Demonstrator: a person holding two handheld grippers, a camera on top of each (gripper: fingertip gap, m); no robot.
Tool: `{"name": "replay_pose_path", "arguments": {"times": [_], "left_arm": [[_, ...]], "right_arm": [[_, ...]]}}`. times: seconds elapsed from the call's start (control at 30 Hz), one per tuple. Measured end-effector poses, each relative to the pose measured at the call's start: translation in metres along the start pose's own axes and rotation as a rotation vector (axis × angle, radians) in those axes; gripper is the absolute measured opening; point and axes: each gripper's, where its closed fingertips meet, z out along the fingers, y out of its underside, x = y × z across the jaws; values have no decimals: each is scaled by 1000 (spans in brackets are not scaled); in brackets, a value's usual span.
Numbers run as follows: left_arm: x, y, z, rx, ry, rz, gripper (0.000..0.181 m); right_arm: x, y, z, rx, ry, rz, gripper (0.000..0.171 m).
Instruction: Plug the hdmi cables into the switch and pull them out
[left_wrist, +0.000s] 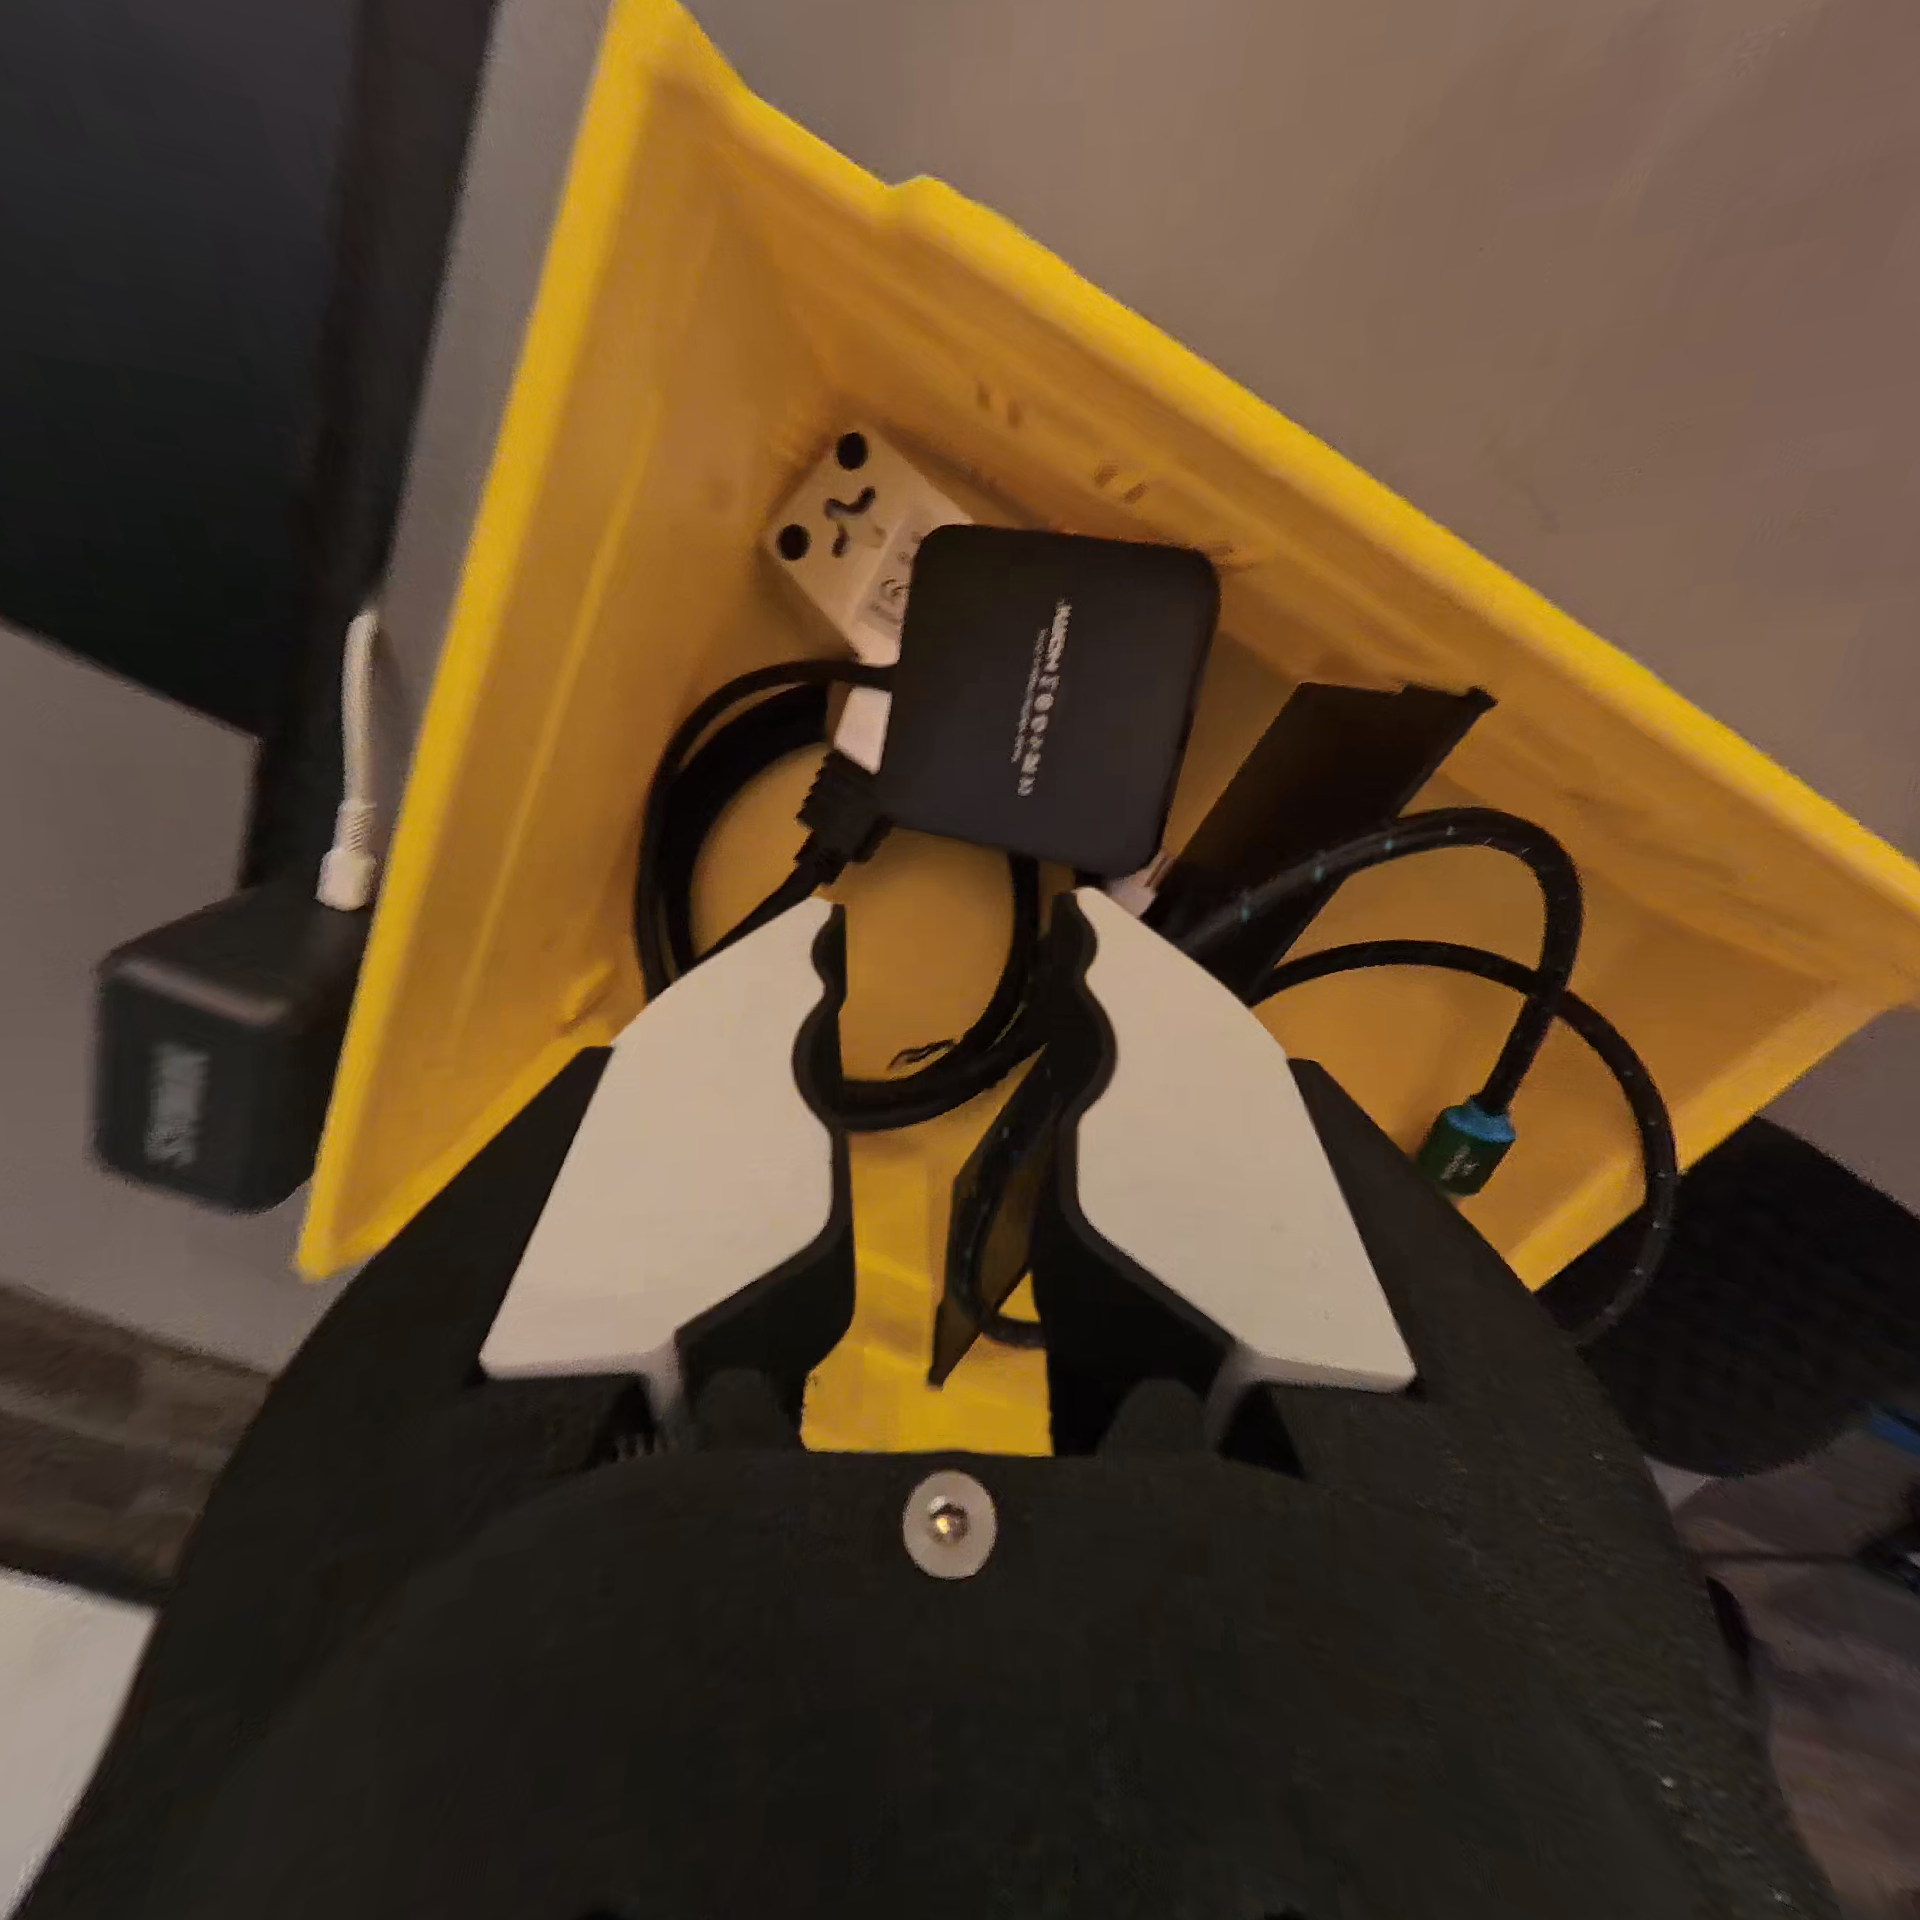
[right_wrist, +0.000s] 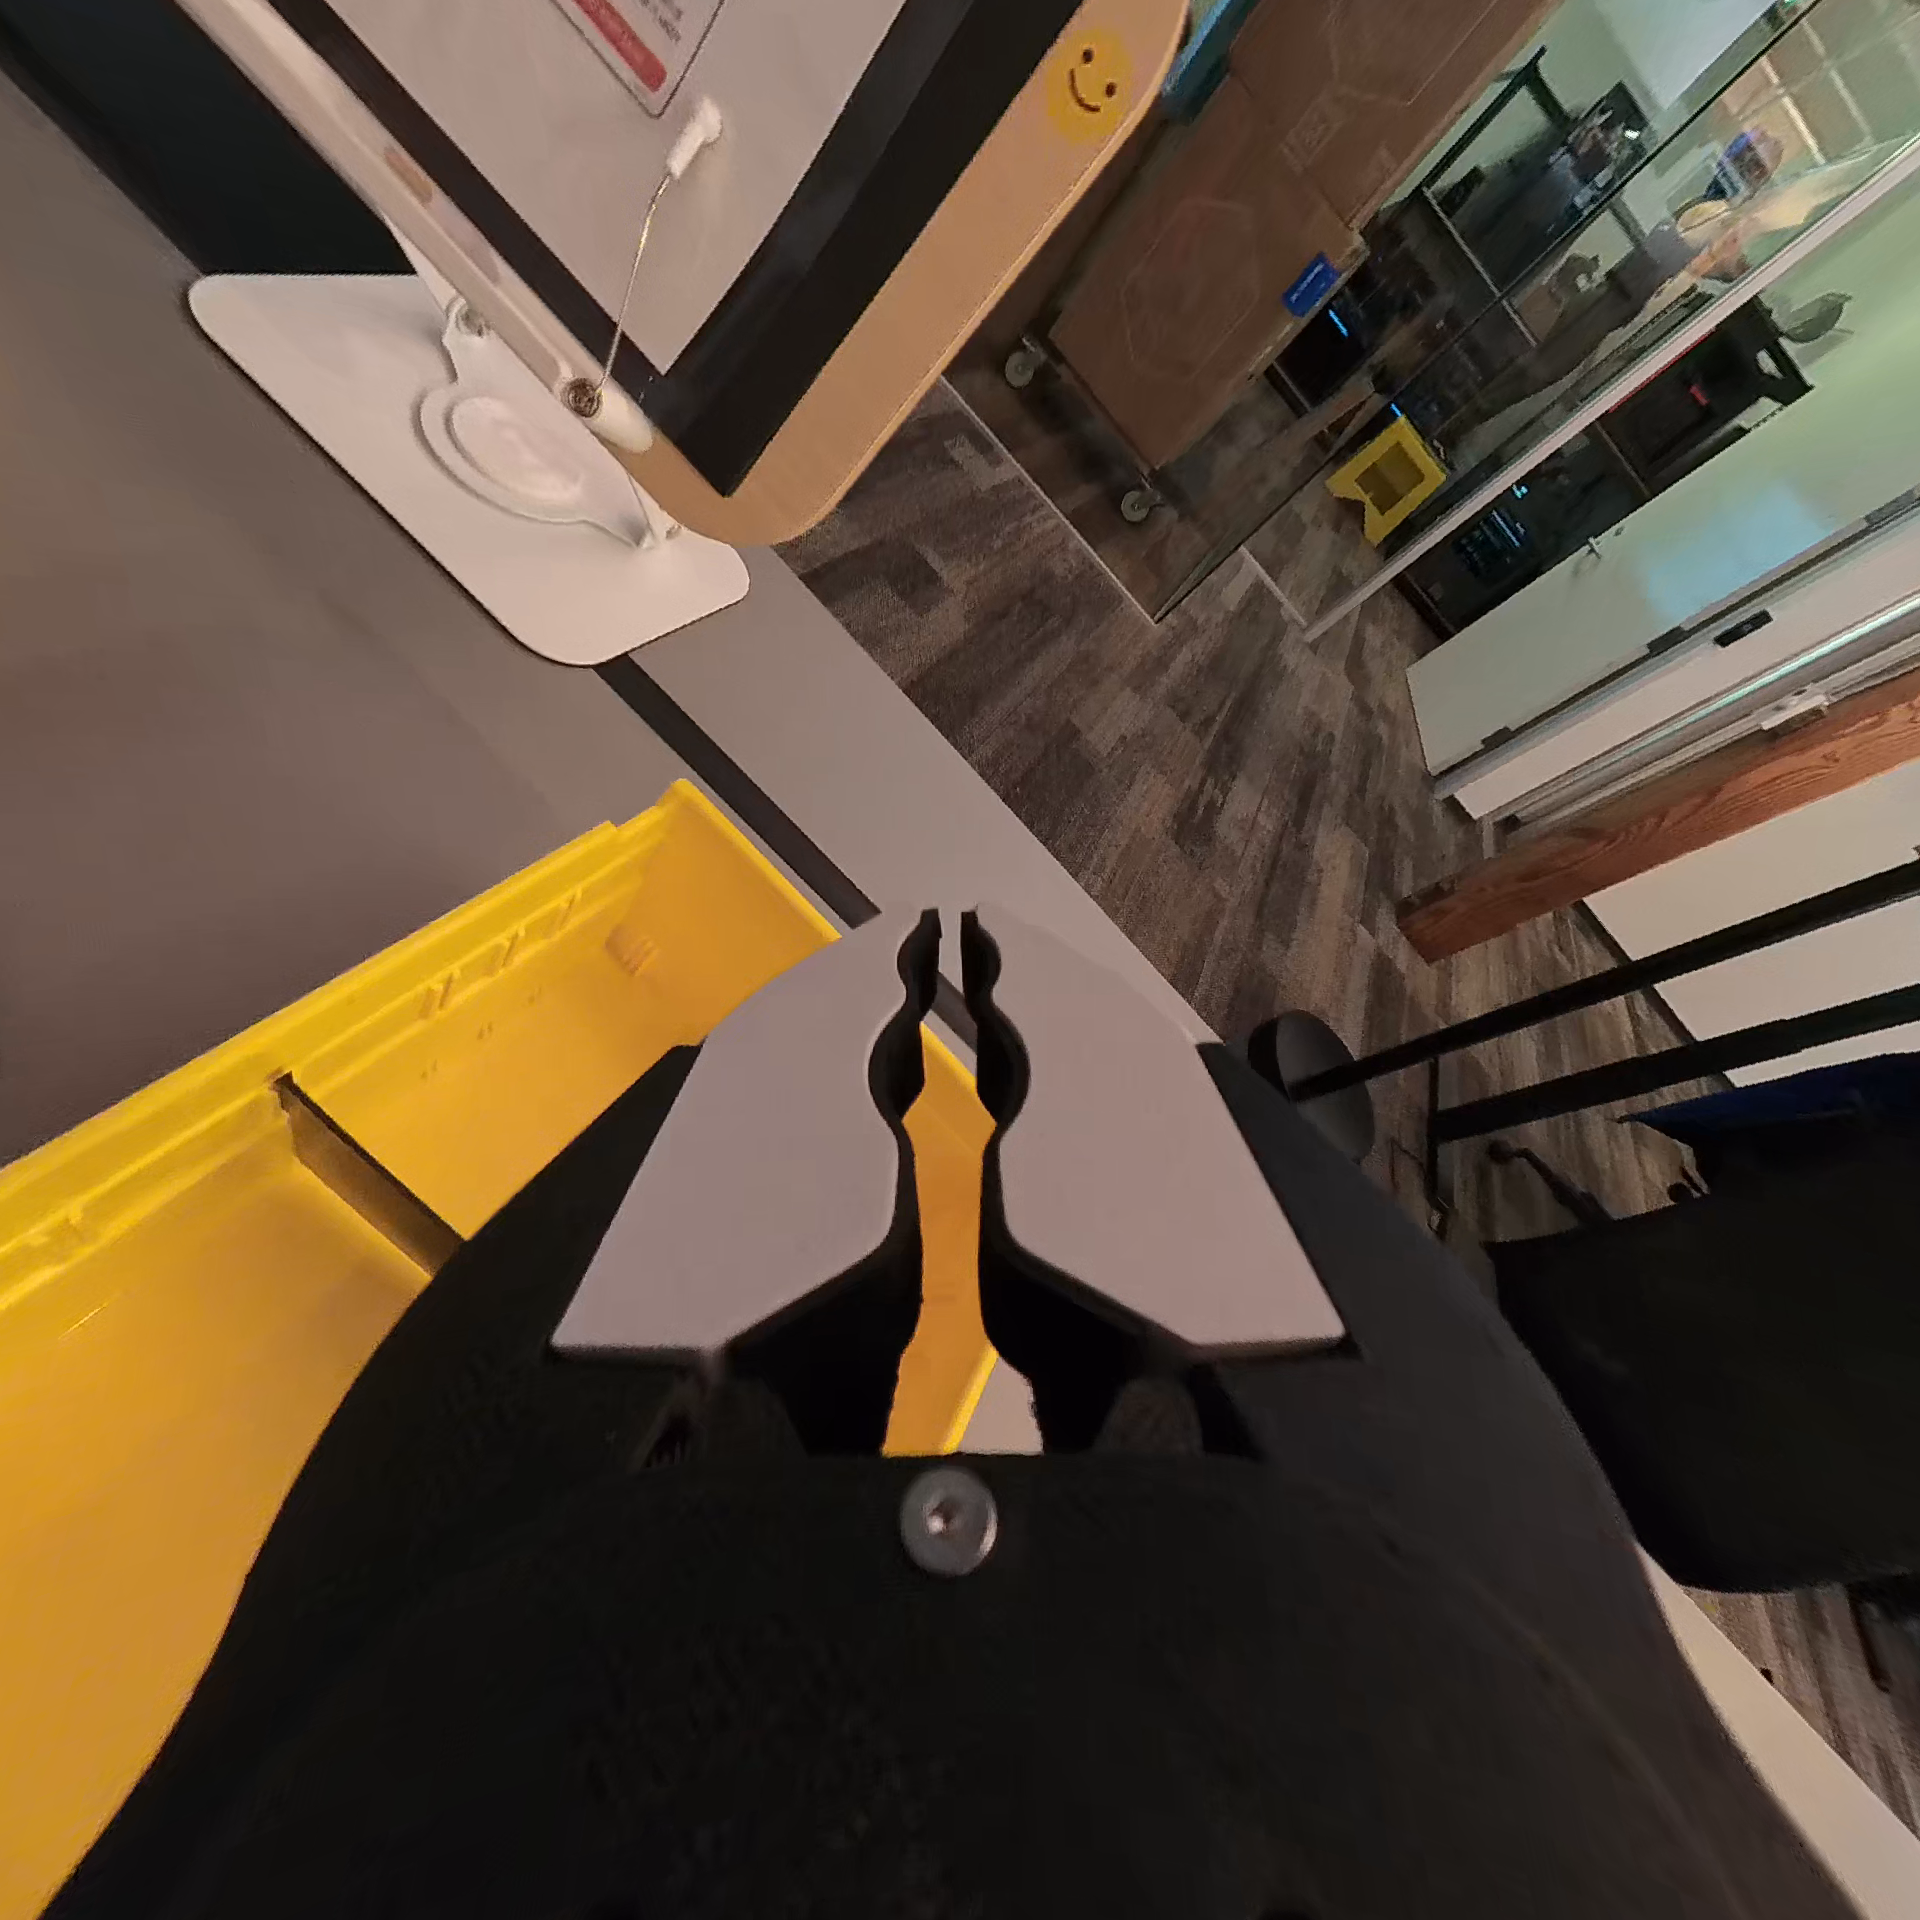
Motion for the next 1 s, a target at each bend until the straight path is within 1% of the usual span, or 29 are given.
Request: {"name": "replay_pose_path", "arguments": {"times": [0.13, 0.2, 0.3, 0.37, 0.53, 0.6, 0.73, 0.87, 0.93, 1.0], "left_arm": [[11, -11, 14, 18, 129, -7, 54], [14, -14, 19, 10, 165, 2, 61], [16, -15, 27, -26, 185, 24, 68], [20, -16, 32, -51, 214, 16, 76], [17, -14, 38, -126, 191, 12, 94], [15, -13, 38, -152, 184, 8, 97], [13, -9, 37, -201, 176, 22, 95], [18, -11, 35, -167, 226, 61, 79], [19, -9, 36, -166, 247, 50, 80], [21, -9, 38, -167, 268, 22, 85]], "right_arm": [[-5, 0, 6, -5, -16, -1, 5], [-4, 3, 8, -21, -14, -3, 5], [-2, 6, 9, -31, -9, 2, 5], [-2, 6, 9, -29, -10, 7, 5], [-1, 8, 8, -34, -11, 7, 5], [-2, 8, 9, -36, -14, 6, 5], [-2, 9, 9, -44, -17, -1, 5], [-1, 9, 7, -44, -16, 0, 5], [-1, 9, 6, -39, -17, 3, 5], [0, 9, 6, -39, -17, 5, 5]]}}
